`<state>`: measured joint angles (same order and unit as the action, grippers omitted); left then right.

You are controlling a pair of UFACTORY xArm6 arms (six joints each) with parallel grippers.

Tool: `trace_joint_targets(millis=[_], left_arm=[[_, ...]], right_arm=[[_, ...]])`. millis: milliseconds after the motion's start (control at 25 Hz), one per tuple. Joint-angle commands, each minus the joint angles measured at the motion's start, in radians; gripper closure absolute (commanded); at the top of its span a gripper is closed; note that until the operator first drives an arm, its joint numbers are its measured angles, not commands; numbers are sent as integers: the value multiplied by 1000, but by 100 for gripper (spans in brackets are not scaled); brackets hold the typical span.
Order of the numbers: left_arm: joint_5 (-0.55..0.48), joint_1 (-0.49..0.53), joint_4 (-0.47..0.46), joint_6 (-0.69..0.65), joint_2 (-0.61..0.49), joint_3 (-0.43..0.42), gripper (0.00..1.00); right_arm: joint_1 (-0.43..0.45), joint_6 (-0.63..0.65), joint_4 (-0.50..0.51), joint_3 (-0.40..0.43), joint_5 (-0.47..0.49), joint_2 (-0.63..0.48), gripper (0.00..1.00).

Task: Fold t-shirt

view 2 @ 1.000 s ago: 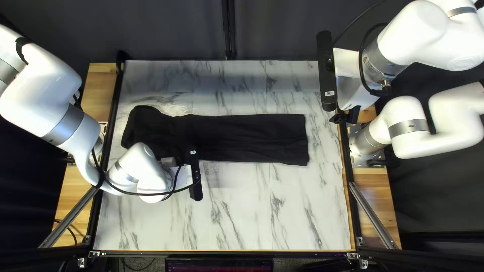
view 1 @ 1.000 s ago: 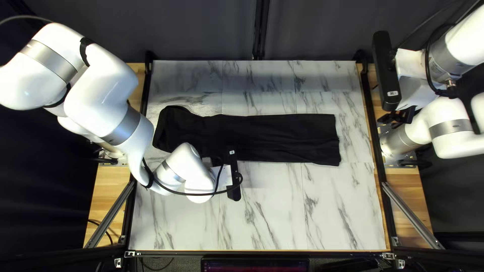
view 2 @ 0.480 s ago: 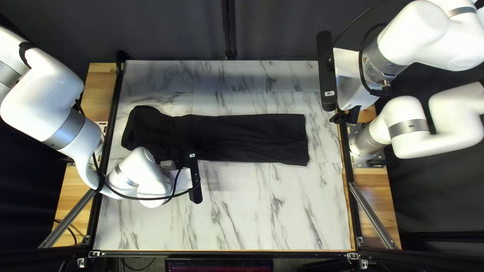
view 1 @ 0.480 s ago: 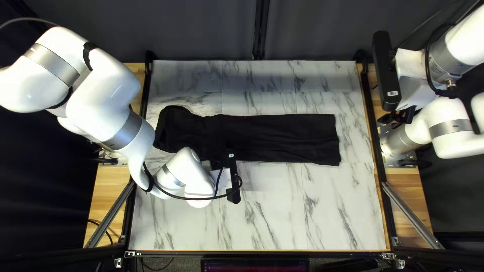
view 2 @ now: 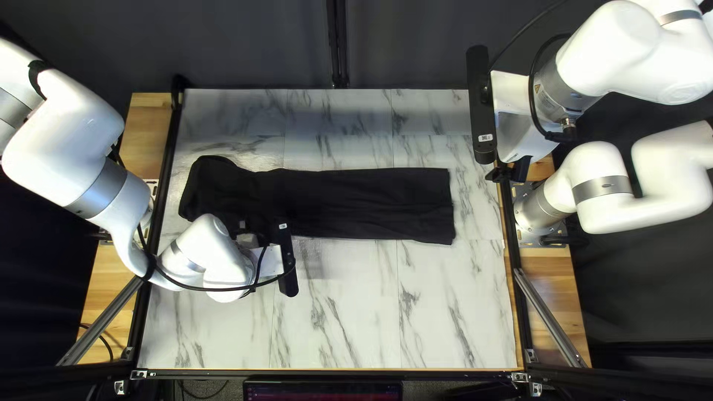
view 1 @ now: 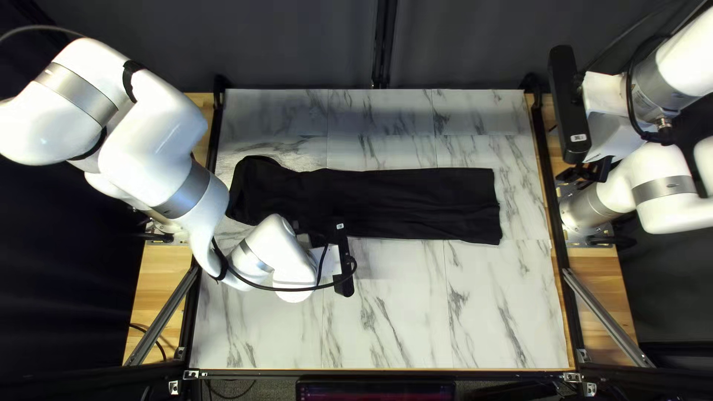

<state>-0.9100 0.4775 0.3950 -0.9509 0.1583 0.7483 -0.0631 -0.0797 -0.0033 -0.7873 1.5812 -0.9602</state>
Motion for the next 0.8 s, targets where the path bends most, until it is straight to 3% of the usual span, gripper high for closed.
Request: trace_joint_targets(millis=[40, 80, 120, 800], left_arm=[[10, -14, 3, 8, -1, -8, 66], [14, -18, 3, 11, -1, -11, 93], [19, -22, 3, 14, -2, -15, 97], [-17, 9, -6, 9, -11, 17, 100]], right_arm=[[0, 0, 0, 0, 0, 0, 0], [0, 0, 0, 0, 0, 0, 0], [0, 0, 0, 0, 0, 0, 0], [0, 0, 0, 0, 0, 0, 0]])
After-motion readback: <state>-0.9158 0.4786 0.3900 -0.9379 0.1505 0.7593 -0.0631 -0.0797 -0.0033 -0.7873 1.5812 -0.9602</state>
